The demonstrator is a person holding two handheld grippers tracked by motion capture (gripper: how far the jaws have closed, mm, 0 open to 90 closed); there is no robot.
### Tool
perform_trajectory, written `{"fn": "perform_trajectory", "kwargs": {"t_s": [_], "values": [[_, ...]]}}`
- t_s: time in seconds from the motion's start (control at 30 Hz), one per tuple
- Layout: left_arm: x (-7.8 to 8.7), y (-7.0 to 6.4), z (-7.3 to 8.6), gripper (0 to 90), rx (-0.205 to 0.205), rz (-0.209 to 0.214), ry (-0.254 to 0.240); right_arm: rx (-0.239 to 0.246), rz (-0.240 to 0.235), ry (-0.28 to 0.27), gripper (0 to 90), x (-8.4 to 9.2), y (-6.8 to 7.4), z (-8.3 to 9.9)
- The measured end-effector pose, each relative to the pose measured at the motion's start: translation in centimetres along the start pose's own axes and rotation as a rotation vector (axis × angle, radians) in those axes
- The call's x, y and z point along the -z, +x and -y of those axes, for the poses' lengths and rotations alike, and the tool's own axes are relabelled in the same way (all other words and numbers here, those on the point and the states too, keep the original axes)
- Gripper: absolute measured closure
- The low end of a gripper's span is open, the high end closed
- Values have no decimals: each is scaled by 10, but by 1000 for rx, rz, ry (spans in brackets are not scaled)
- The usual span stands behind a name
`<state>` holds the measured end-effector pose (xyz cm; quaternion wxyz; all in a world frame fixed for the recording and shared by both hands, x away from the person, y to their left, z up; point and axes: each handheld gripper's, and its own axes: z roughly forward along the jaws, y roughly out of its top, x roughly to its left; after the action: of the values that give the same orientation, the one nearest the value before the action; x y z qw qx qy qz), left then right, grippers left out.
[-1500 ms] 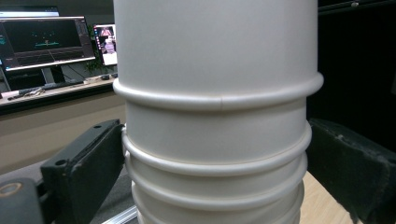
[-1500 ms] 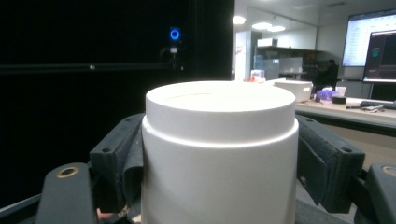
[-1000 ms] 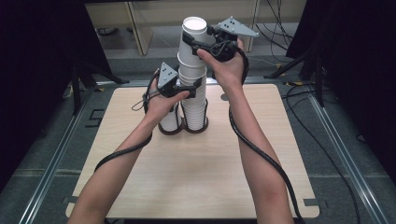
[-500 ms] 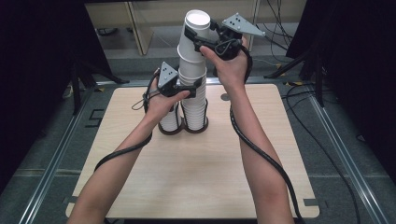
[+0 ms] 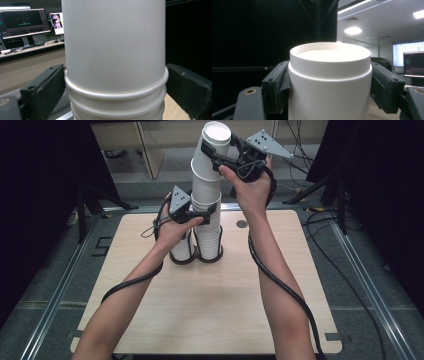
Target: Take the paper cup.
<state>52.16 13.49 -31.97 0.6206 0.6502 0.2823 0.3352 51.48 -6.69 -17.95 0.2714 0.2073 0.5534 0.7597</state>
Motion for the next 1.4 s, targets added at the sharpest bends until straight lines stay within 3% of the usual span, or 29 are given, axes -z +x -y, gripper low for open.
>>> {"fn": "perform_trajectory", "kwargs": {"t_s": [0.5,0.63,0.73,0.87,1.2,1.4], "values": [[0,0,0,39,-9,-3,4,10,-16,-90,260,25,7,-14],[2,0,-1,40,-15,-6,26,0,-23,-92,260,34,12,-14],[2,-1,-1,41,-16,-7,25,27,-21,-91,260,41,14,-14],[6,-1,-1,47,-49,-19,19,13,-27,-75,260,51,18,-12],[15,-4,-2,38,-47,-17,7,30,-29,-67,260,73,24,-6],[20,-7,-2,27,-49,-17,3,9,-32,-42,260,81,27,1]]}}
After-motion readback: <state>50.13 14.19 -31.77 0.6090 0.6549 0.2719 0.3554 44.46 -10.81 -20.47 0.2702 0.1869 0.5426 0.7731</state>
